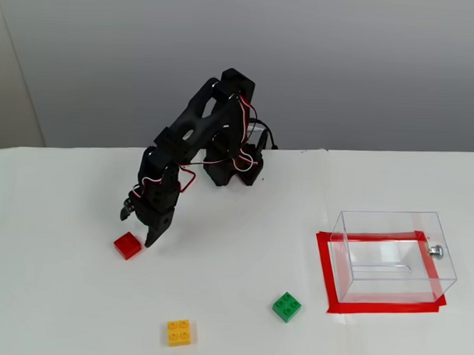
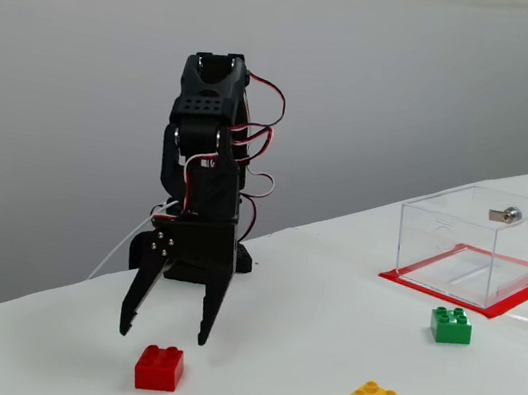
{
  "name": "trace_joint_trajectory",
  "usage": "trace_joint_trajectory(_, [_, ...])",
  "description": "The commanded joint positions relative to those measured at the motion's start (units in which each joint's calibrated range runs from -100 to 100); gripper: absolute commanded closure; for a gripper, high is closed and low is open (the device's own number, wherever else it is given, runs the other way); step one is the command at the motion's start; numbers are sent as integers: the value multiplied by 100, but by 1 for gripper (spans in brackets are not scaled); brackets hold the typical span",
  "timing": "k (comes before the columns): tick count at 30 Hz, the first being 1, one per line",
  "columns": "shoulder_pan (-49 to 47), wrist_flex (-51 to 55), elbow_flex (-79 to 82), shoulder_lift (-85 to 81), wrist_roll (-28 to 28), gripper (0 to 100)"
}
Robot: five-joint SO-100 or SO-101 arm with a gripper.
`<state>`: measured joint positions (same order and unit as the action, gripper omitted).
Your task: Pick the red lego brick and place it into the transparent box
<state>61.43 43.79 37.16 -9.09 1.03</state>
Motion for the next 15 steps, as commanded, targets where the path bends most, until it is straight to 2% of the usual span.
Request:
trace_joint_trajectory(1, [-3,-236,-226,116,-14,66])
trace_joint_trajectory(15, [-3,-776,-235,701,-19,66])
